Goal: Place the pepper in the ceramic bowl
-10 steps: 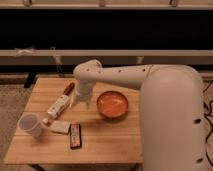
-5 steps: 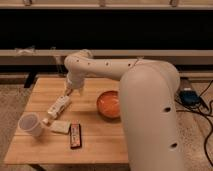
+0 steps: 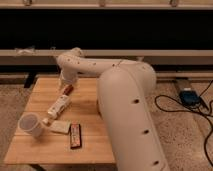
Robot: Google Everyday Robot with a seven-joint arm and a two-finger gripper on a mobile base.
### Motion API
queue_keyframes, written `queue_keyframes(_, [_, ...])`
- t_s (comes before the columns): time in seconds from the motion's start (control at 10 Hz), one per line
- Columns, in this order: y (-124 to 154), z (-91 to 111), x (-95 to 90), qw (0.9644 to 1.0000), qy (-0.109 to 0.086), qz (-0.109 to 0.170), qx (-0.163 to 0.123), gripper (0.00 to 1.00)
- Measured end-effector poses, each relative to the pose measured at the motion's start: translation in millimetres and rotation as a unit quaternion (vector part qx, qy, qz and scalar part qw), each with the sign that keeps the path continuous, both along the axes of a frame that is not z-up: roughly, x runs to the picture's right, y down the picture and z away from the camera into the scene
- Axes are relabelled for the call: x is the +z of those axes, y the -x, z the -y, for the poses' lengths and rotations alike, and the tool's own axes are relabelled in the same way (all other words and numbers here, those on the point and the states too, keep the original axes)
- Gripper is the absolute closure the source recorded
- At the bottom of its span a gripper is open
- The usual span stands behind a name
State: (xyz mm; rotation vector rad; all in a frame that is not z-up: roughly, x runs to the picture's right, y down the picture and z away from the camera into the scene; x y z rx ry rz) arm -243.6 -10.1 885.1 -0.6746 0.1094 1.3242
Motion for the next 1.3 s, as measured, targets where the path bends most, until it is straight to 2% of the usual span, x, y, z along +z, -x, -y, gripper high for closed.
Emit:
queue_keyframes(0.2, [23,6,28.4,0.9996,0.006,0.009,-0.028,0.35])
queue_keyframes(0.5, [33,15,58.7,0.9987,0.017,0.011,-0.046,0.35])
queue_keyframes(0.9, [25,11,82.7,0.9981,0.037,-0.002,-0.050,0.35])
queue_keyframes(1.3, [26,-3,92.0,0.9968,0.050,-0.010,-0.062,0.35])
